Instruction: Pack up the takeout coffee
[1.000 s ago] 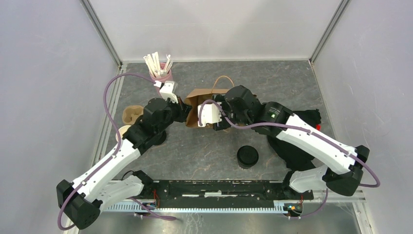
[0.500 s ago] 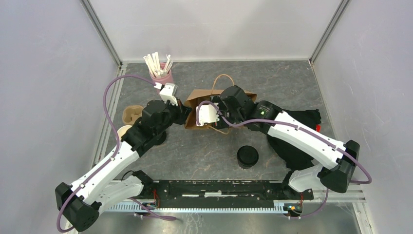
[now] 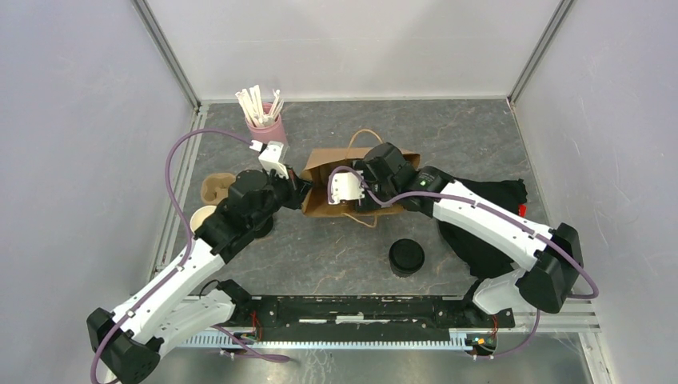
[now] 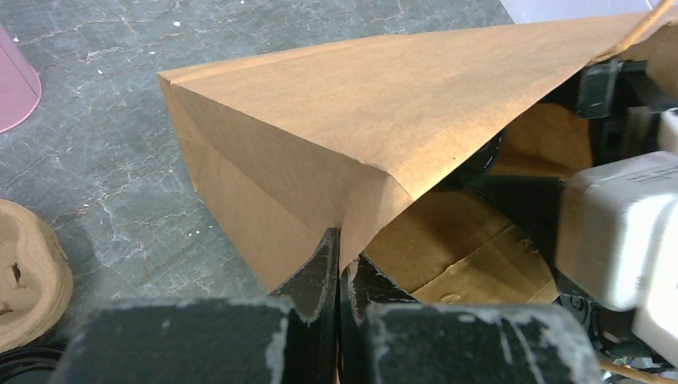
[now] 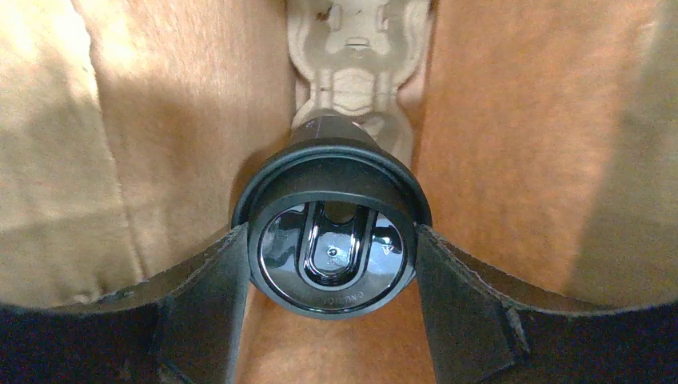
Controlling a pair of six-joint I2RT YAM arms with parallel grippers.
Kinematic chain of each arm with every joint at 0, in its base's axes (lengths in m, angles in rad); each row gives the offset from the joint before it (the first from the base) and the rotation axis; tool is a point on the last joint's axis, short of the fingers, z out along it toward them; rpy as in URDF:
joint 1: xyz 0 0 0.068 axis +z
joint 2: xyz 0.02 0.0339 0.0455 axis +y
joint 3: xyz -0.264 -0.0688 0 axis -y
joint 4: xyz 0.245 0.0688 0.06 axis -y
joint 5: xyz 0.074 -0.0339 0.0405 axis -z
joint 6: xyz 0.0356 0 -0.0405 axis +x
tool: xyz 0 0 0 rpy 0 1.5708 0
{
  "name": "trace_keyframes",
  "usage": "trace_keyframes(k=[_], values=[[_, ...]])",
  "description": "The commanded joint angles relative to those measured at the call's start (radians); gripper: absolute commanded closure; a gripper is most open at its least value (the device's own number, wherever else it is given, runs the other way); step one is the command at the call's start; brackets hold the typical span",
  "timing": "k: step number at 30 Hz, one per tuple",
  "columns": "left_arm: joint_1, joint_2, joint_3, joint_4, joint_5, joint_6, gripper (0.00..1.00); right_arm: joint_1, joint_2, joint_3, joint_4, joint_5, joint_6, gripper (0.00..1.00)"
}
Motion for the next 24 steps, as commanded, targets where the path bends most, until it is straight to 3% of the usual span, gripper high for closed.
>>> trace_keyframes(k=[1, 9, 24], values=[[-0.001, -0.023, -0.019, 0.006, 0.017, -0.018, 0.98, -0.006, -0.013, -0.069, 0.126, 0.003, -0.012, 0.98], [-0.001, -0.045, -0.058, 0.018, 0.059, -0.063, 0.98, -0.037, -0.018, -0.152, 0.306, 0.011, 0.0, 0.98], [0.0, -0.06, -0.03, -0.009, 0.141, -0.119, 0.98, -0.081, -0.007, -0.213, 0.386, 0.026, -0.076, 0.96]])
